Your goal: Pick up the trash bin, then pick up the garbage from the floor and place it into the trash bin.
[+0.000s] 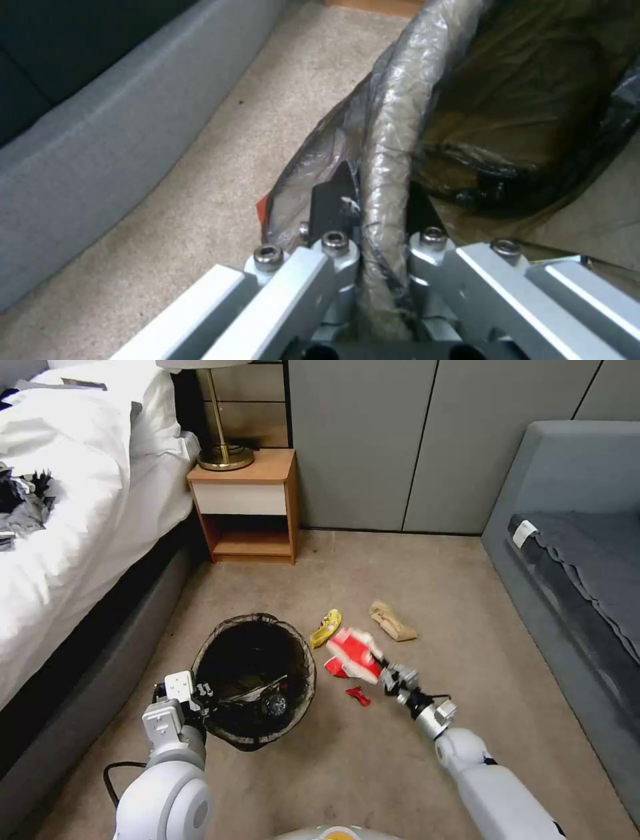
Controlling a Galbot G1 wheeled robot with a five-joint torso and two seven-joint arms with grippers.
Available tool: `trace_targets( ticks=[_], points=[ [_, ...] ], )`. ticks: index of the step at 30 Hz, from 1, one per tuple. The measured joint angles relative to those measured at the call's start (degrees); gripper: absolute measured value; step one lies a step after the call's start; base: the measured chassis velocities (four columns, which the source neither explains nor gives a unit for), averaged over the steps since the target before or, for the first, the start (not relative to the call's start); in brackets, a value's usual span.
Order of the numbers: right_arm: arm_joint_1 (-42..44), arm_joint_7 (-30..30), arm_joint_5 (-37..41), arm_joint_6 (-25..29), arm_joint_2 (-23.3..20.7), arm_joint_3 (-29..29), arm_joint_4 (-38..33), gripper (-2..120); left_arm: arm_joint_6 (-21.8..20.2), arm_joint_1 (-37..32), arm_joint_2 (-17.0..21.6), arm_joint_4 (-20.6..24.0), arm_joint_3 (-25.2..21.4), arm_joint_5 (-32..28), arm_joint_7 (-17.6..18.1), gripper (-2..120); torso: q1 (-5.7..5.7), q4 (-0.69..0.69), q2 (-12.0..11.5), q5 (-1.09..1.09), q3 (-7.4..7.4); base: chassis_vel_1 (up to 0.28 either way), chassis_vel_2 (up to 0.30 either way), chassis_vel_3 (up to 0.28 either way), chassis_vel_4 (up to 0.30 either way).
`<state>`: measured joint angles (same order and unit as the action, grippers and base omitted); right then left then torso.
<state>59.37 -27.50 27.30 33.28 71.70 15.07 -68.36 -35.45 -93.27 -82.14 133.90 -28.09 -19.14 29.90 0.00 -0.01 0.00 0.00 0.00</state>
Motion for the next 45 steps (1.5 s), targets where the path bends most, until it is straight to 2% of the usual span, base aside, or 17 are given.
trace_targets(
  ticks=[3,4,5,7,8,10,12,14,15,16,19,21,24,28,45],
  points=[
    [1.96,1.6,1.31,-1.12,-0.45,0.66,-7.34,0,0.0,0.03,0.0,-0.19,0.32,0.07,0.0,0,0.0,0.0,0.0,-0.02,0.0,0.0,0.0,0.0,0.0],
    [3.61,2.62,1.49,-1.51,-0.7,0.69,-11.97,0,0.0,0.06,-0.05,-0.55,0.56,0.17,-0.01,0,0.0,0.0,0.0,0.02,0.0,0.0,0.0,0.0,0.0],
    [3.61,2.62,1.49,-1.51,-0.7,0.69,-11.97,0,0.0,0.06,-0.05,-0.55,0.56,0.17,-0.01,0,0.0,0.0,0.0,0.02,0.0,0.0,0.0,0.0,0.0],
    [6.04,4.58,1.4,-2.12,-0.87,-0.21,-18.22,0,0.0,0.04,-0.09,-0.88,0.92,0.38,-0.03,0,0.0,0.01,0.0,-0.02,0.0,0.0,0.0,0.0,0.0],
    [6.04,4.58,1.4,-2.12,-0.87,-0.21,-18.22,0,0.0,0.04,-0.09,-0.88,0.92,0.38,-0.03,0,0.0,0.01,0.0,-0.02,0.0,0.0,0.0,0.0,0.0],
    [9.64,8.85,1.28,-4.27,-1.14,-2.77,-27.52,0,0.01,-0.07,-0.06,-1.25,1.38,0.72,-0.12,0,0.0,0.0,0.0,0.02,0.0,0.0,0.0,0.0,0.0],
    [10.86,9.87,1.15,-5.09,-1.2,-3.72,-30.29,0,0.02,-0.12,-0.01,-1.37,1.51,0.81,-0.15,0,0.0,0.01,0.0,0.0,0.0,0.0,0.0,0.0,0.0],
    [13.01,11.25,0.19,-6.2,-1.17,-5.9,-36.28,0,0.02,-0.24,0.06,-1.53,1.76,0.85,-0.18,0,0.0,0.0,0.0,0.02,0.01,0.0,0.0,0.0,0.0],
    [15.39,12.0,-2.99,-7.46,-1.57,-10.36,-41.89,0,0.05,-0.43,0.12,-1.66,2.19,1.08,-0.39,0,0.01,0.01,0.0,0.0,0.0,0.0,0.0,0.0,0.0],
    [15.39,12.0,-2.99,-7.46,-1.57,-10.36,-41.89,0,0.05,-0.43,0.12,-1.66,2.19,1.08,-0.39,0,0.01,0.01,0.0,0.0,0.0,0.0,0.0,0.0,0.0],
    [16.53,12.12,-7.93,-8.03,-2.98,-15.46,-43.29,0,0.09,-0.52,0.45,-1.75,2.57,1.34,-0.59,0,0.01,0.01,0.0,0.01,0.0,0.0,0.0,0.0,0.0],
    [16.59,12.12,-8.68,-8.03,-3.0,-16.25,-43.1,0,0.11,-0.61,0.54,-1.77,2.64,1.42,-0.62,0,0.01,0.01,0.0,0.01,0.0,0.0,0.0,0.0,0.0],
    [16.36,11.97,-12.54,-7.67,-2.36,-20.29,-40.43,0,0.22,-1.13,0.65,-1.79,2.99,1.91,-0.75,0,0.01,0.0,0.0,0.0,0.0,0.0,0.0,0.0,0.0],
    [15.32,11.7,-14.07,-7.37,-1.48,-22.64,-37.6,0,0.46,-1.48,0.47,-1.83,3.26,2.63,-0.8,0,0.01,0.01,0.0,0.0,0.0,0.0,0.0,0.0,0.0],
    [9.06,12.62,-13.8,-6.47,0.79,-23.6,-26.47,0,0.67,-2.23,0.37,-1.35,3.35,3.04,-0.9,0,0.01,0.0,0.0,0.0,0.0,0.0,0.0,0.0,0.0]
  ],
)
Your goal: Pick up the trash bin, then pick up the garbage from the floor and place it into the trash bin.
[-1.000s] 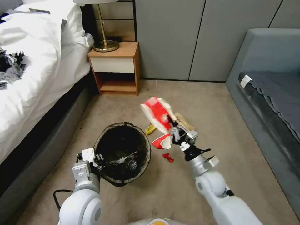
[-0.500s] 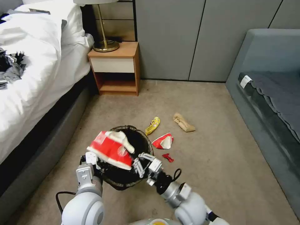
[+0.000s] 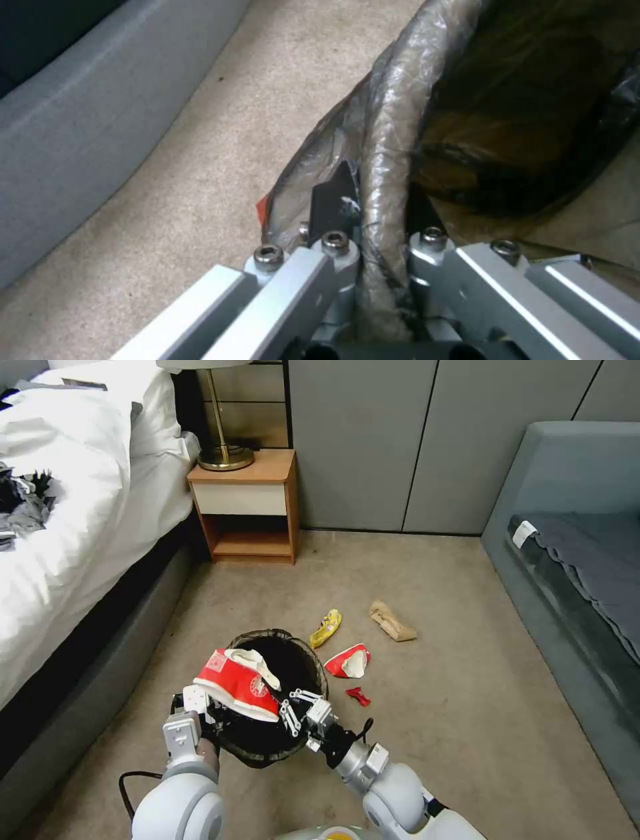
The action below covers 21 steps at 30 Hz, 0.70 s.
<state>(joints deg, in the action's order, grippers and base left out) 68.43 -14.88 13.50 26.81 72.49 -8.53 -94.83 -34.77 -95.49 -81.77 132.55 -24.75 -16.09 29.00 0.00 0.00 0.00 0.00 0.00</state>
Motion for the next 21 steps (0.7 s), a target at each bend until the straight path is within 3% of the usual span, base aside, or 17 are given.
trace_targets(
  ticks=[12,19,21],
  points=[
    [-1.01,0.96,-0.83,0.0,0.22,1.26,4.67,0,0.02,0.37,0.2,0.16,-0.18,-0.38,-0.01,0,0.0,0.01,0.0,0.0,-0.01,0.0,0.0,0.0,0.0],
    [0.0,1.46,-1.88,0.05,-0.12,1.54,4.4,29,-0.04,0.58,0.33,0.37,-0.26,-0.58,-0.01,0,0.0,0.0,0.0,0.0,0.0,0.0,0.0,0.0,0.0],
    [0.17,1.46,-1.9,0.05,-0.16,1.56,4.2,32,-0.05,0.58,0.35,0.43,-0.27,-0.6,-0.01,0,-0.01,0.0,0.0,0.0,-0.01,0.0,0.0,0.0,0.0]
  ],
)
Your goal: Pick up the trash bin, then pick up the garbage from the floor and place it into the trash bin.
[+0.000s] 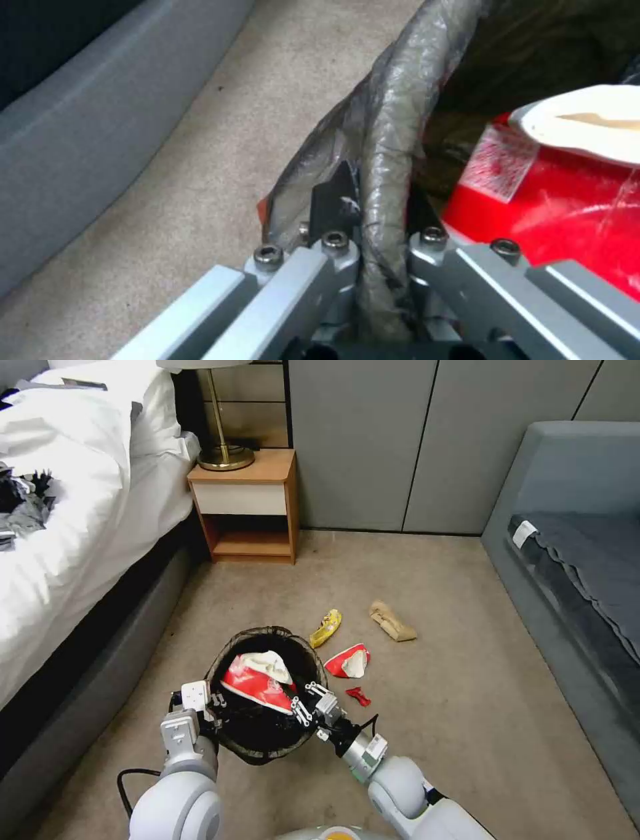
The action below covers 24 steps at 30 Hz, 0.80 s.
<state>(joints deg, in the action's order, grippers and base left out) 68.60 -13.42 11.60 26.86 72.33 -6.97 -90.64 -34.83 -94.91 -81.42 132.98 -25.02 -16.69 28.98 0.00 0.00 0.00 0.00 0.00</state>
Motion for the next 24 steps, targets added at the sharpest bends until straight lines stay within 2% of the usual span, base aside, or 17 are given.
trace_targets(
  ticks=[3,4,7,8,9,10,12,14,16,20,22,24],
  points=[
    [0.83,0.0,-0.39,0.0,-0.27,0.2,-0.88,48,-0.05,-0.03,0.1,0.16,-0.05,-0.04,0.0,0,0.0,0.0,0.0,0.0,0.0,0.0,0.0,0.0,0.0],
    [0.83,0.0,-0.39,0.0,-0.27,0.2,-0.88,48,-0.05,-0.03,0.1,0.16,-0.05,-0.04,0.0,0,0.0,0.0,0.0,0.0,0.0,0.0,0.0,0.0,0.0],
    [1.91,-0.05,-0.75,0.08,-0.62,0.69,-1.77,60,-0.12,-0.08,0.18,0.28,-0.08,-0.09,0.0,0,0.0,0.0,0.0,0.0,0.0,0.0,0.0,0.0,0.0],
    [1.91,-0.05,-0.75,0.08,-0.62,0.69,-1.77,60,-0.12,-0.08,0.18,0.28,-0.08,-0.09,0.0,0,0.0,0.0,0.0,0.0,0.0,0.0,0.0,0.0,0.0],
    [2.36,-0.07,-0.97,0.18,-0.73,0.91,-2.07,67,-0.15,-0.11,0.22,0.29,-0.09,-0.09,0.01,0,0.0,0.0,0.0,0.0,0.0,0.0,0.0,0.0,0.0],
    [2.36,-0.07,-0.97,0.18,-0.73,0.91,-2.07,67,-0.15,-0.11,0.22,0.29,-0.09,-0.09,0.01,0,0.0,0.0,0.0,0.0,0.0,0.0,0.0,0.0,0.0],
    [3.05,-0.1,-1.22,0.36,-1.07,1.24,-2.96,80,-0.23,-0.15,0.35,0.46,-0.08,-0.11,0.02,0,0.0,0.0,0.0,0.0,0.0,0.0,0.0,0.0,0.0],
    [3.24,-0.1,-1.29,0.4,-1.17,1.38,-3.45,84,-0.25,-0.16,0.4,0.51,-0.08,-0.11,0.02,0,0.0,0.0,0.0,0.0,0.0,0.0,0.0,0.0,0.0],
    [4.08,0.33,-2.06,0.78,-1.32,2.09,-6.08,96,-0.3,-0.23,0.57,0.59,-0.05,-0.12,0.02,0,0.0,0.0,0.0,0.0,0.0,0.0,0.0,0.0,0.0],
    [5.21,1.84,-3.65,1.33,-1.24,3.2,-10.31,100,-0.35,-0.3,0.8,0.6,-0.08,-0.27,0.03,0,0.0,0.0,0.0,0.0,0.0,0.0,0.0,0.0,0.0],
    [6.88,4.0,-5.03,1.3,-0.98,4.83,-15.68,100,-0.38,-0.31,1.05,0.53,-0.26,-0.43,0.02,0,0.0,0.0,0.0,0.0,0.0,0.0,0.0,0.0,0.0],
    [7.29,4.56,-5.2,1.18,-0.96,5.19,-16.85,100,-0.38,-0.31,1.08,0.49,-0.29,-0.45,0.02,0,0.0,0.0,0.0,0.0,0.0,0.0,0.0,0.0,0.0]
  ],
)
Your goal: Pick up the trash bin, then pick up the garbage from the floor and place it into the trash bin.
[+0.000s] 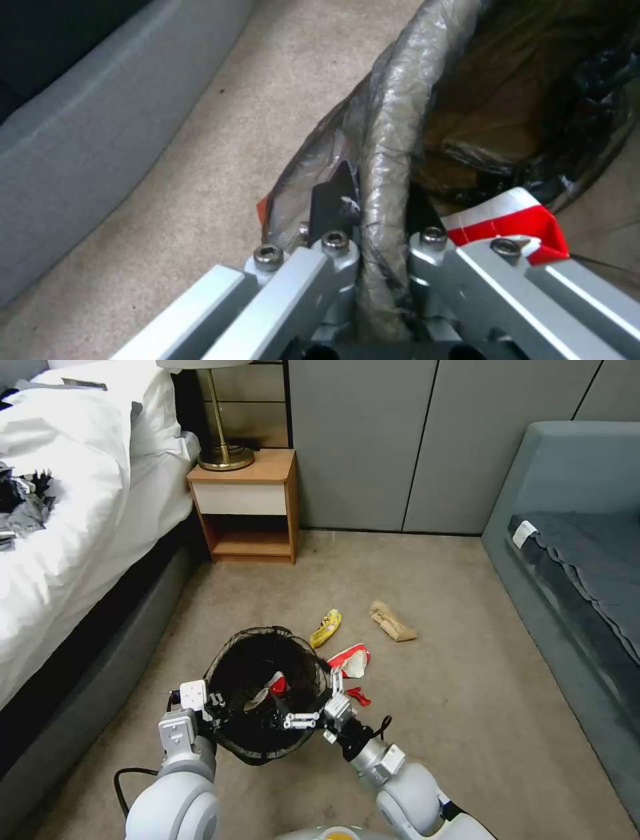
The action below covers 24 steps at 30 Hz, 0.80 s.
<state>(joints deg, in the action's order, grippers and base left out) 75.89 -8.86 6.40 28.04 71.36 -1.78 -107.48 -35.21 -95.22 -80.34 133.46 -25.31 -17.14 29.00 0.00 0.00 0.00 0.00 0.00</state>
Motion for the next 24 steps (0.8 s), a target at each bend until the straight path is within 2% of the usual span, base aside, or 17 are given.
trace_targets(
  ticks=[2,4,7,12,18,24],
  points=[
    [0.67,0.92,-0.16,-0.12,0.07,0.54,-1.84,100,-0.01,-0.03,0.04,-0.07,-0.04,-0.04,0.02,0,0.0,0.0,0.0,0.0,0.0,0.0,0.0,0.0,0.0],
    [3.93,4.81,-1.29,-0.29,0.54,3.4,-8.88,100,-0.02,-0.03,0.05,-0.11,-0.49,-0.24,-0.01,0,0.0,0.0,0.0,0.01,0.0,0.0,0.0,0.0,0.0],
    [5.41,6.02,-2.03,-0.03,0.88,4.94,-11.13,100,-0.03,-0.02,0.07,-0.11,-0.74,-0.42,0.03,0,0.0,0.0,0.0,0.0,0.0,0.0,0.0,0.0,0.0],
    [11.93,9.95,-4.63,2.28,2.02,11.3,-17.7,100,-0.05,0.23,0.18,-0.06,-1.47,-0.9,0.07,0,0.0,0.01,0.0,0.01,0.0,0.0,0.0,0.0,0.0],
    [17.72,11.93,-5.31,5.99,3.67,15.3,-17.43,100,-0.05,0.56,-0.17,-0.06,-1.69,-1.01,0.12,0,0.0,0.01,0.0,0.0,0.01,0.0,0.0,0.0,0.0],
    [21.29,15.81,-5.41,9.15,4.38,18.03,-13.3,100,-0.05,0.84,-0.18,-0.28,-2.2,-1.32,0.17,0,0.0,0.0,0.0,0.0,0.01,0.0,0.0,0.0,0.0]
  ],
)
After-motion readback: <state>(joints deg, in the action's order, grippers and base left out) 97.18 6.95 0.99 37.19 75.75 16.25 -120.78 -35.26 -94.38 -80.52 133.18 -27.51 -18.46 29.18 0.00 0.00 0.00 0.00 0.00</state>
